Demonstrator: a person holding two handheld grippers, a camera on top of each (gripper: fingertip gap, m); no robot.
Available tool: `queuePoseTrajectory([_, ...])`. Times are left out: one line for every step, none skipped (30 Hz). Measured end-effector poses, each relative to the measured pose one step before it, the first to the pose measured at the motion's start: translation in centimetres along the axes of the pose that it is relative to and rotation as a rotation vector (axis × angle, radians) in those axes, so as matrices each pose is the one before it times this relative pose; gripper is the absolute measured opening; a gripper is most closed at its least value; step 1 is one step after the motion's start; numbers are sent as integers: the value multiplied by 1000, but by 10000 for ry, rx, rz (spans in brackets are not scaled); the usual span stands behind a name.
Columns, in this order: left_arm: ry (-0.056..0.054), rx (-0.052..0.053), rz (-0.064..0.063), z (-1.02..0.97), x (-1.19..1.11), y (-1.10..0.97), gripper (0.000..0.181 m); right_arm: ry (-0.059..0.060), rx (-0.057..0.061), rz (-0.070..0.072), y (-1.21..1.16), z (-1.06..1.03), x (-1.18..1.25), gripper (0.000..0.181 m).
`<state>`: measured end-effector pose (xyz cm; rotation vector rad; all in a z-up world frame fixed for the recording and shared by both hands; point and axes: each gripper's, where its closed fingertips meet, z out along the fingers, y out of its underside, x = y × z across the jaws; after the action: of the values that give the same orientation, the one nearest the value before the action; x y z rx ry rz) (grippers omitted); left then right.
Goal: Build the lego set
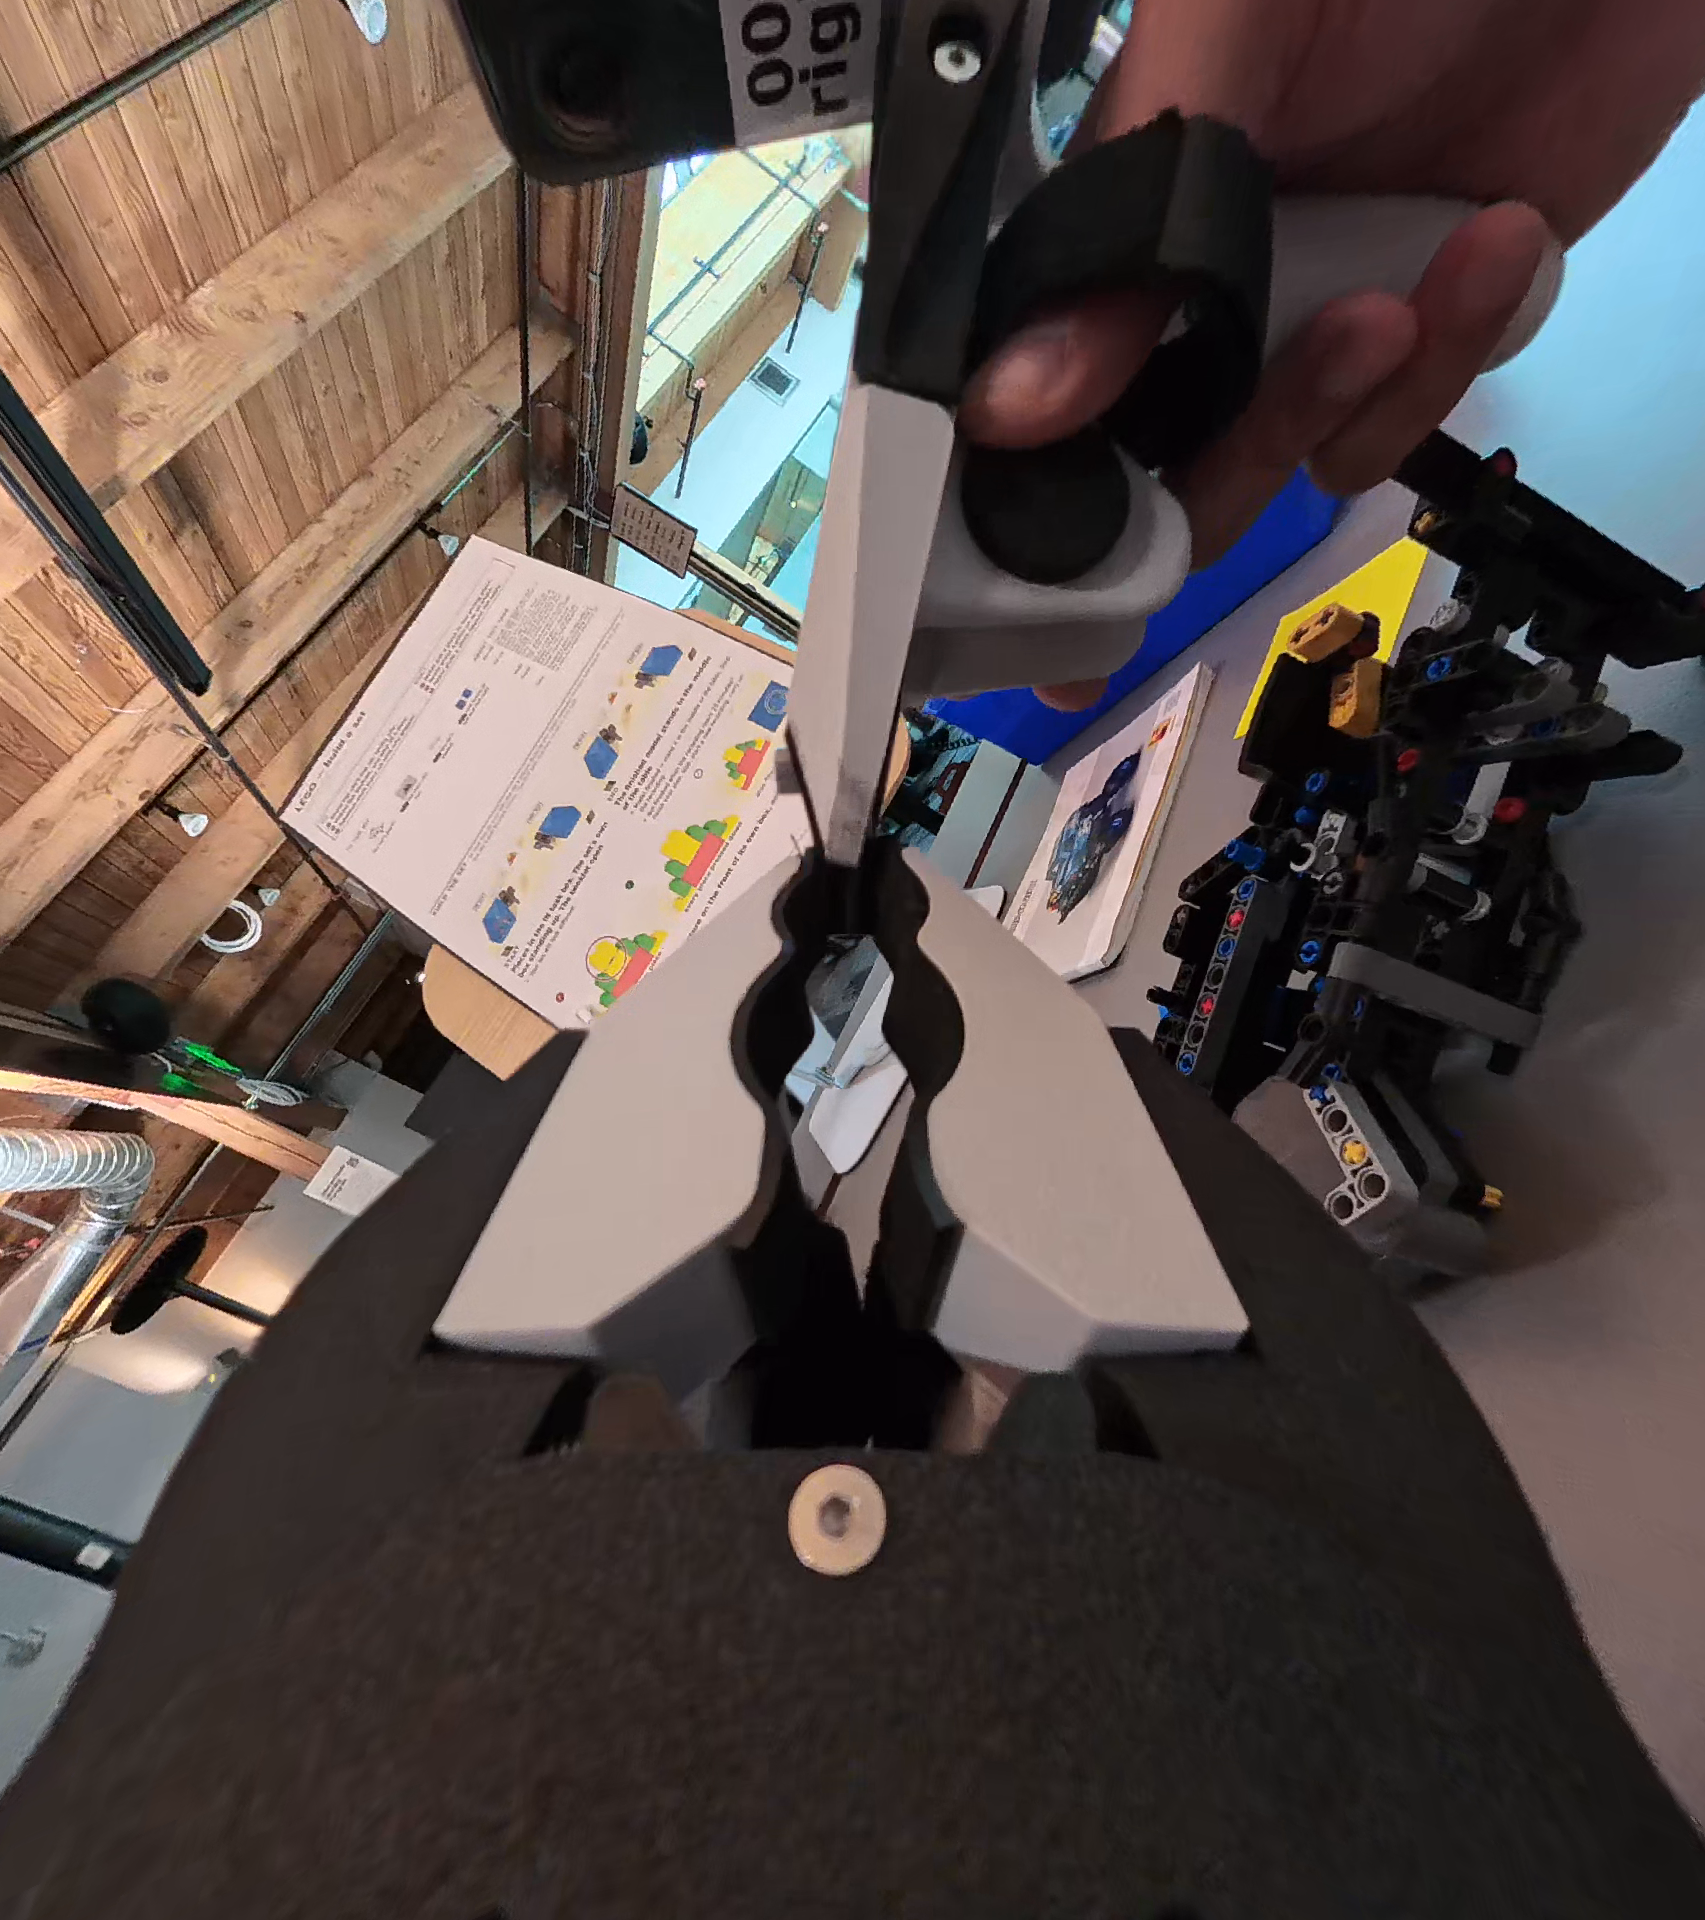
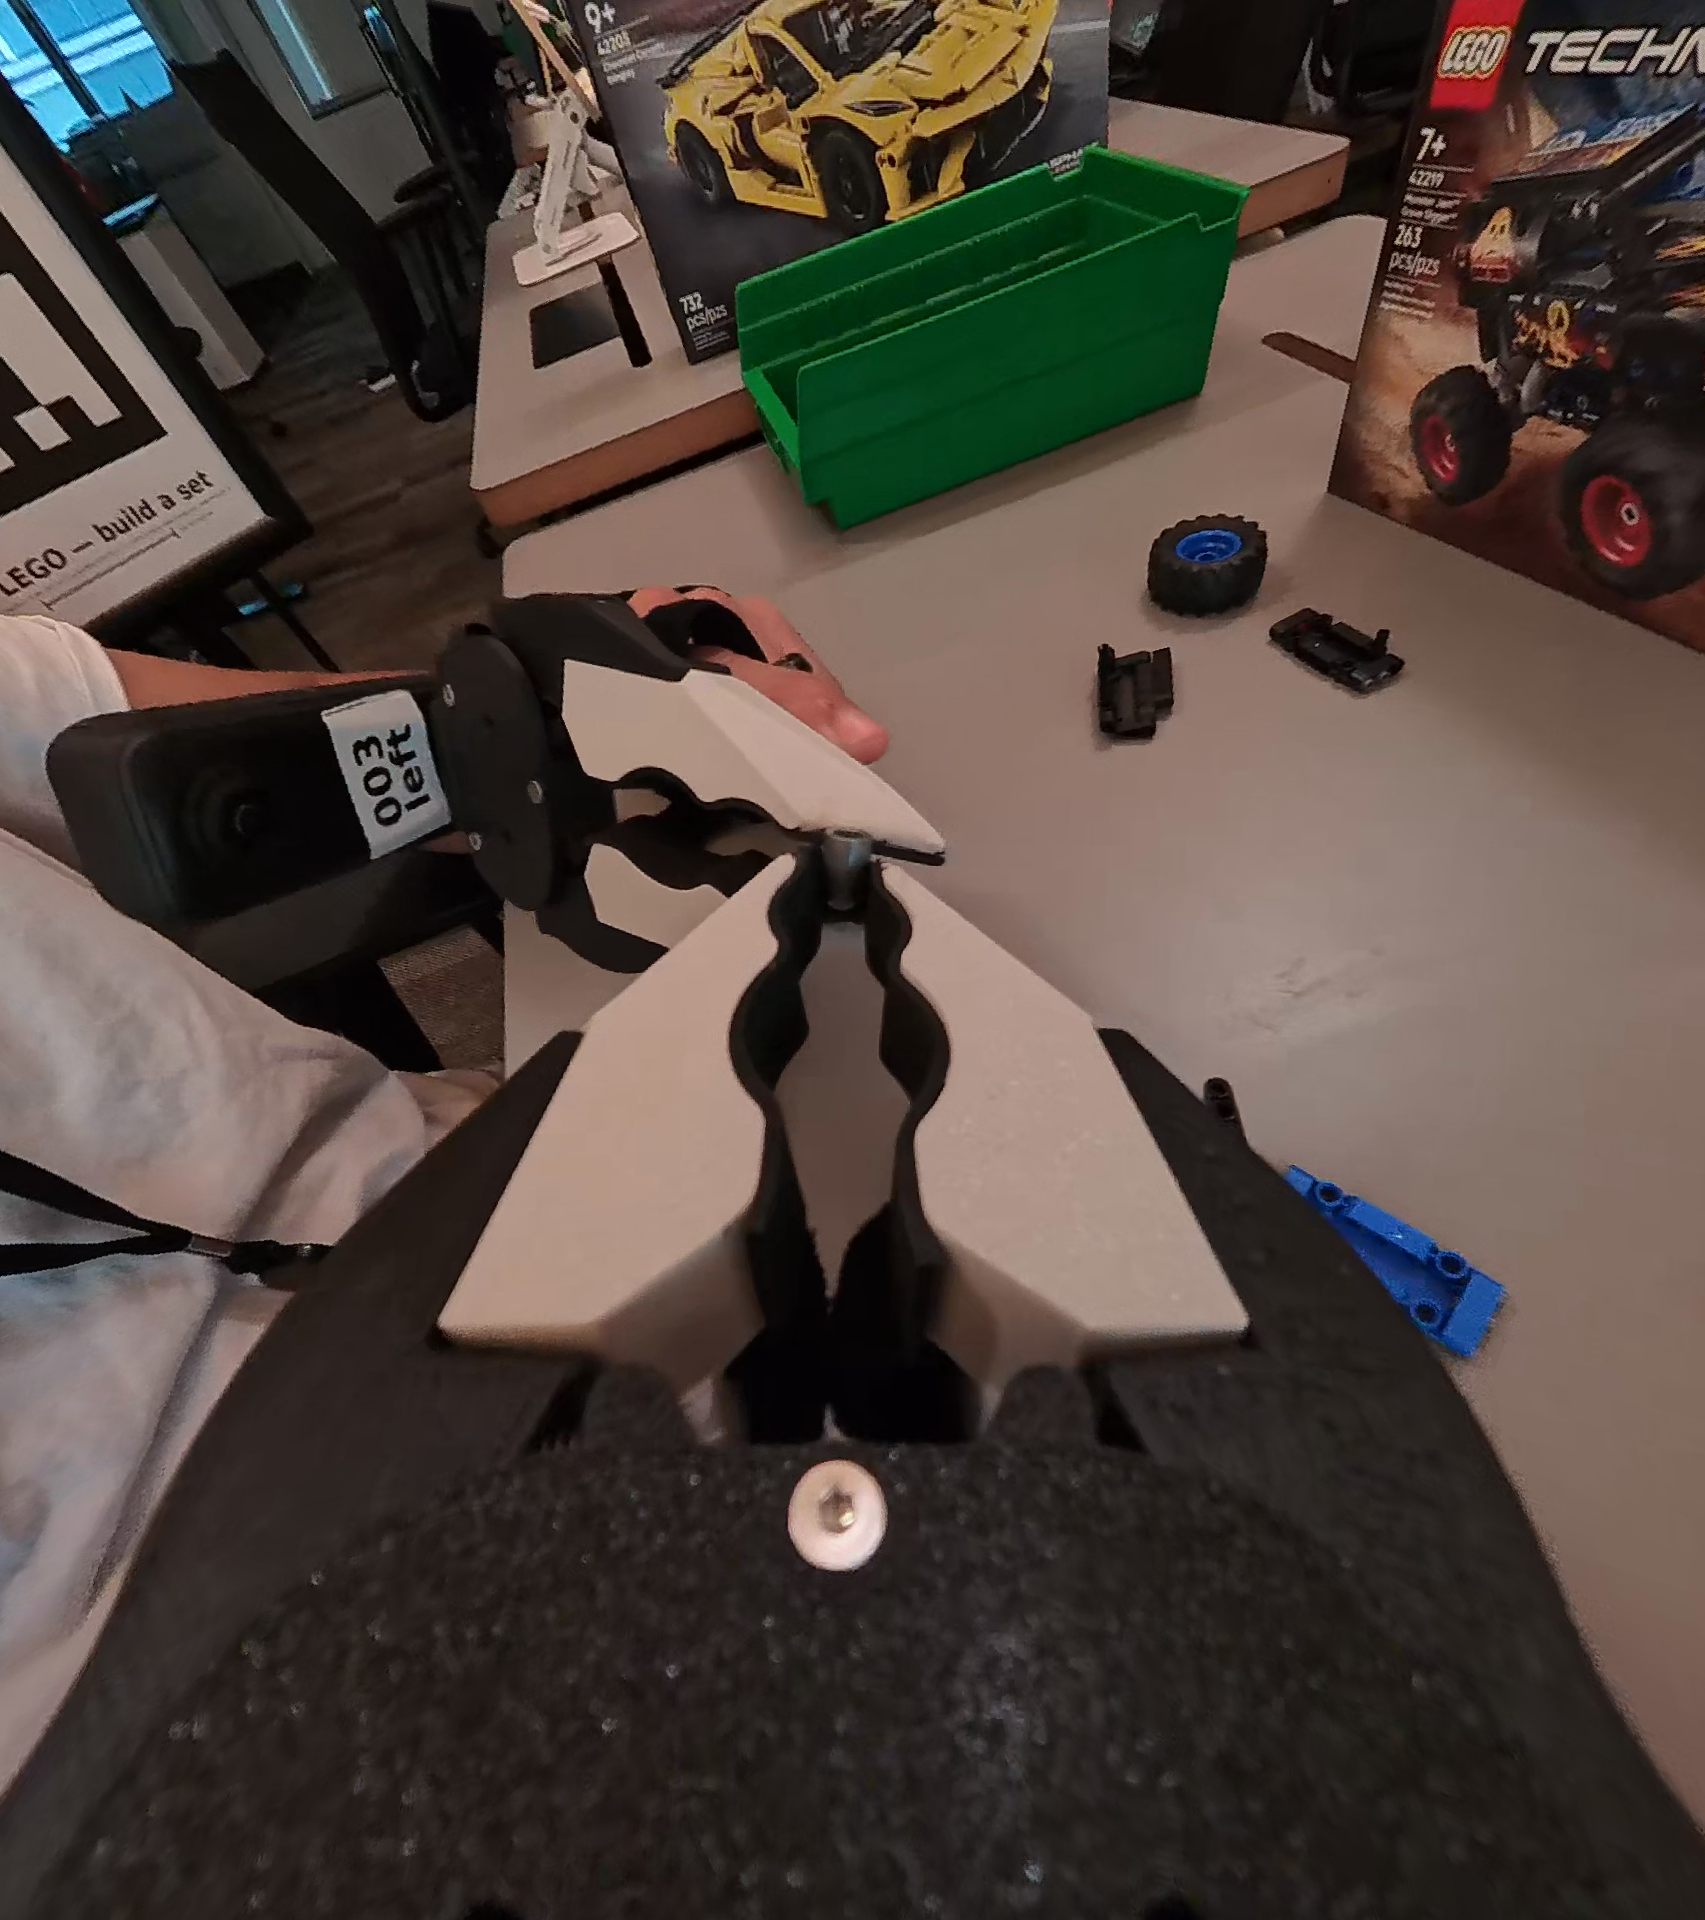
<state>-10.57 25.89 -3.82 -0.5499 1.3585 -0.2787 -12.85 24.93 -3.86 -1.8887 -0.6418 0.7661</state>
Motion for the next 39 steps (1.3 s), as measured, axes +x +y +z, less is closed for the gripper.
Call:
queuePoseTrajectory([52,59,87,-56,100,-55,9,-103,-3,47,92,-18,-73,8])
queuePoseTrajectory([52,58,73,-77,115,-46,9,-66,-32,-23,136,-12,-62,7])
queuePoseTrajectory([62,88,43,-72,122,-103,9,-104,-32,38,82,-64,-134,7])
queuePoseTrajectory([80,90,-8,-71,105,-152,9,-110,-49,16,101,-85,-136,8])
queuePoseTrajectory([53,80,-4,-74,43,-141,9,-114,5,28,33,-76,-138,8])
queuePoseTrajectory([34,64,25,-77,11,-124,8,-85,21,4,-29,-69,-129,8])
queuePoseTrajectory([46,65,17,-73,12,-127,8,-69,-36,-44,48,-68,-117,8])
queuePoseTrajectory([17,105,5,-108,-11,-191,8,-150,34,32,-71,-102,-224,8])
queuePoseTrajectory([6,106,13,-119,-24,-188,8,-151,20,39,-66,-150,-212,8])
queuePoseTrajectory([10,71,40,-125,-14,-119,7,-105,-24,-29,-1,-164,-166,8])
queuePoseTrajectory([-70,60,79,-131,-150,-70,7,-101,97,13,-163,-206,-144,8])
queuePoseTrajectory([-82,46,88,-131,-215,5,5,-110,54,59,-87,-244,-137,8])
queuePoseTrajectory([-166,11,38,-161,-422,172,2,46,243,124,-313,-483,147,8])
queuePoseTrajectory([-207,26,-57,-235,-617,287,0,569,161,15,-226,-926,1102,8])
queuePoseTrajectory([87,88,-127,-149,-296,87,0,372,-23,-80,41,-766,851,8])
queuePoseTrajectory([116,30,-72,3,-102,-49,0,-96,156,222,-159,-499,123,8])
queuePoseTrajectory([-106,-150,32,163,-158,110,0,-169,53,213,11,-228,-109,8])
queuePoseTrajectory([-64,-307,73,261,129,373,0,78,-179,22,400,-16,134,8])
queuePoseTrajectory([119,-305,126,245,514,366,3,258,-172,-71,398,90,291,8])
queuePoseTrajectory([132,-134,243,169,612,44,4,135,-127,-78,284,247,2,8])
queuePoseTrajectory([83,-24,309,122,584,-225,12,144,-107,-99,199,377,-50,8])
queuePoseTrajectory([84,-114,232,217,596,-156,19,226,-103,-205,139,404,-22,8])
queuePoseTrajectory([25,-188,116,308,501,-27,25,125,-71,-234,54,393,-220,8])
queuePoseTrajectory([-71,-145,67,311,333,-58,29,92,-56,-154,-6,350,-242,8])
queuePoseTrajectory([-132,-84,45,250,166,-146,29,199,-86,-172,-8,346,-81,8])
queuePoseTrajectory([-236,-29,9,141,-120,-194,32,293,-144,-264,91,340,55,8])
queuePoseTrajectory([-362,-16,-9,29,-483,-129,22,282,-141,-229,89,292,93,8])
queuePoseTrajectory([-246,-22,-60,-18,-463,1,9,181,59,-165,-206,86,12,8])
queuePoseTrajectory([-33,80,-185,-90,-221,-87,9,-36,101,-41,-260,-71,-174,8])
queuePoseTrajectory([15,146,-249,-178,-167,-193,8,-190,91,108,-223,-62,-299,8])
queuePoseTrajectory([28,76,-166,-169,-100,-157,8,-169,83,134,-148,-30,-233,8])
queuePoseTrajectory([43,18,-20,-84,-16,-63,8,-69,33,7,-30,-33,-128,8])
queuePoseTrajectory([23,8,82,-35,6,-20,8,-13,47,-136,-1,-44,-81,9])
queuePoseTrajectory([-52,13,110,-32,-59,-57,8,-19,133,-62,-110,-116,-87,10])
queuePoseTrajectory([-86,11,125,-40,-77,-93,8,-17,162,48,-141,-127,4,10])
queuePoseTrajectory([-61,-15,127,-21,-57,-40,8,-127,110,111,-100,-82,-67,9])
queuePoseTrajectory([-25,-39,85,-1,-32,6,8,-145,102,192,-57,-32,-29,8])
queuePoseTrajectory([7,-35,20,10,-17,45,8,-79,64,145,-23,2,105,8])
queuePoseTrajectory([28,-26,-27,-9,-32,65,8,-98,108,163,-31,56,42,8])
